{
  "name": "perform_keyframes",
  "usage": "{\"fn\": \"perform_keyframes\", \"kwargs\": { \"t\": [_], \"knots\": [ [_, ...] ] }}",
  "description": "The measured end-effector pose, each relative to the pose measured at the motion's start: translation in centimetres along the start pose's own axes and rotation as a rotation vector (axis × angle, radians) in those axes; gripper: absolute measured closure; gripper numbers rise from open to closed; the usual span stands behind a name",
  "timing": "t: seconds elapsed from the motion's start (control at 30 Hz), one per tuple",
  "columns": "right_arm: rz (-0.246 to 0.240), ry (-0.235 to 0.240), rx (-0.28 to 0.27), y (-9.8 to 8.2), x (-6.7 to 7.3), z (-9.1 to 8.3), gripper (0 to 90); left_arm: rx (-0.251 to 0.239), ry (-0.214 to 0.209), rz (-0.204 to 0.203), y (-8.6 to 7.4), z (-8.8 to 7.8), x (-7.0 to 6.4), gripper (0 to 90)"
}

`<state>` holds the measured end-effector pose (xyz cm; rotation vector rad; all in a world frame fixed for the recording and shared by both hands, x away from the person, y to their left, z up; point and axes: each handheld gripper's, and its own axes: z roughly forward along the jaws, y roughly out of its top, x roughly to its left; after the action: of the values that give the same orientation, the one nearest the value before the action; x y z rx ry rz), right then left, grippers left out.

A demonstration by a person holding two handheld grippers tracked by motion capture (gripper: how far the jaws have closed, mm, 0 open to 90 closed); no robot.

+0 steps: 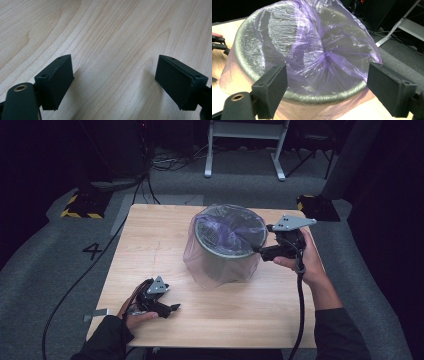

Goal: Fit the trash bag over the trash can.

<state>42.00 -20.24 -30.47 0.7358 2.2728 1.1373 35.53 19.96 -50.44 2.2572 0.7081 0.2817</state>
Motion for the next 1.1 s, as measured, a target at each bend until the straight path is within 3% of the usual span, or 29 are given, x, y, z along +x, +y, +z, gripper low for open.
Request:
{"fn": "perform_keyframes", "kwargs": {
  "t": [0.7, 1.1],
  "knots": [
    [-0.064, 0.013, 0.004, -2.1, 2.7, -1.1, 16.9, 0.000, 0.000, 0.001, 0.0, 0.0, 0.0, 14.6],
    [-0.079, 0.018, 0.066, -4.1, 3.1, -0.2, 17.0, 0.000, 0.000, 0.000, 0.0, 0.0, 0.0, 14.6]
  ]
}}
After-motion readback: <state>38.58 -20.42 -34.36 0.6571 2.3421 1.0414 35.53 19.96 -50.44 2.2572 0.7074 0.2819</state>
